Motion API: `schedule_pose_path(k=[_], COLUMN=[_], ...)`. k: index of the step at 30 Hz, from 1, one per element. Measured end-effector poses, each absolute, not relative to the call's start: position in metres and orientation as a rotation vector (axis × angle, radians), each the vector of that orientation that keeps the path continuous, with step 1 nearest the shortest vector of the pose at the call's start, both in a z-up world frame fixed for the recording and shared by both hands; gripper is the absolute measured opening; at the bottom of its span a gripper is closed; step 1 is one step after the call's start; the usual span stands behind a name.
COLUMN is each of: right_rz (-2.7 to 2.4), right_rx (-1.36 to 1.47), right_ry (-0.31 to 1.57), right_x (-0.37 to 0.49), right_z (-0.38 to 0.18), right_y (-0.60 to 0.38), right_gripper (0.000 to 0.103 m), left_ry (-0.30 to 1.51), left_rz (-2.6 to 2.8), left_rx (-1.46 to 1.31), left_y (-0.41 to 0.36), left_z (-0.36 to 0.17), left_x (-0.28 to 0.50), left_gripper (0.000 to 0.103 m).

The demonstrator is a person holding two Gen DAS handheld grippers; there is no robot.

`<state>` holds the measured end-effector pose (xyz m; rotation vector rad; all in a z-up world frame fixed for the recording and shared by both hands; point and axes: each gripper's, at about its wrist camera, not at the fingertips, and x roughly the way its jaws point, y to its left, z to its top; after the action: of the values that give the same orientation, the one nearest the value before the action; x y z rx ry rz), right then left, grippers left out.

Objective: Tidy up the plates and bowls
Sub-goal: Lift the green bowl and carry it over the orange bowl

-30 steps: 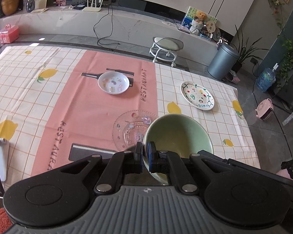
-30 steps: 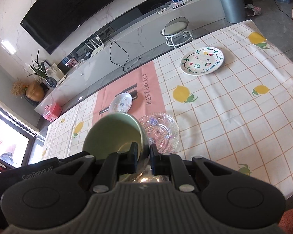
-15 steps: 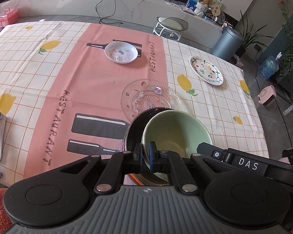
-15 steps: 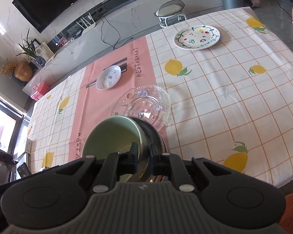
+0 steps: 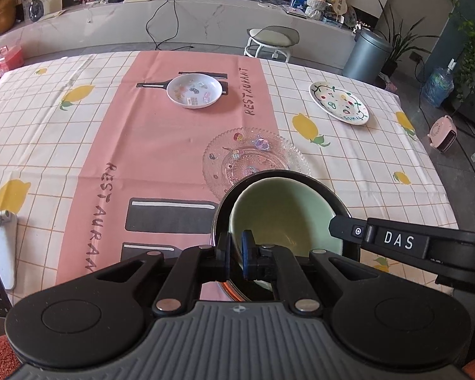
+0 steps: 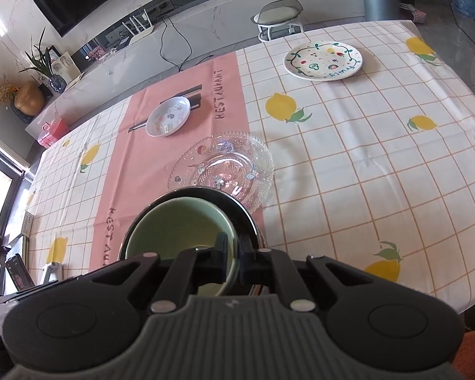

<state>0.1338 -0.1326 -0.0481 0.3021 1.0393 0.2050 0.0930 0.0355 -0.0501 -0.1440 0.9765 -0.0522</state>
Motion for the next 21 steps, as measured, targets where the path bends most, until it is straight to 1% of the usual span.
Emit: schedule_pose_path(k=[7, 10, 11, 13, 15, 17, 18, 19, 21], right_rz=[0.21, 0.221, 0.224, 0.224, 0.225, 0.231, 0.235, 0.239, 0.256], right_rx=[0.289, 0.305, 0.308, 0.306, 0.312, 0.327, 0.332, 0.336, 0.346], right_ry=[1.024, 1.025, 1.026, 1.024, 1.025, 1.02, 1.016, 1.012, 0.996], right_x=[0.133, 0.132, 0.132, 0.132, 0.131, 0.131, 0.13, 0.129, 0.128], right_z=[-0.043, -0.041, -0.041, -0.04, -0.038, -0.036, -0.034, -0.032, -0.027], right_y=[-0.132, -0.132, -0.132, -0.132, -0.133, -0.136, -0.137, -0.138, -0.141], right_gripper=[0.005, 0.011, 0.011, 0.011, 0.014, 0.025, 0.027, 0.029, 0.03], left_ry=[0.974, 0.975, 0.976, 0.979, 0.982, 0.975, 0.971, 0.962, 0.94], left_rz=[-0.076, -0.083, -0.086, -0.094, -0.101, -0.109, -0.107, -0.108, -0.121], left_rx=[-0.1, -0.102, -0.104, -0.117, -0.135, -0.15, -0.151, -0.149, -0.153], left_y=[0.034, 0.035, 0.035, 0.037, 0.04, 0.042, 0.043, 0.043, 0.045], left_z=[-0.049, -0.049, -0.048, -0.048, -0.046, -0.042, -0.04, -0.037, -0.03], left_x=[0.093, 0.093, 0.093, 0.093, 0.093, 0.091, 0.091, 0.09, 0.089], left_gripper=[0.008, 0.008, 0.008, 0.013, 0.015, 0.021, 0.026, 0.028, 0.029])
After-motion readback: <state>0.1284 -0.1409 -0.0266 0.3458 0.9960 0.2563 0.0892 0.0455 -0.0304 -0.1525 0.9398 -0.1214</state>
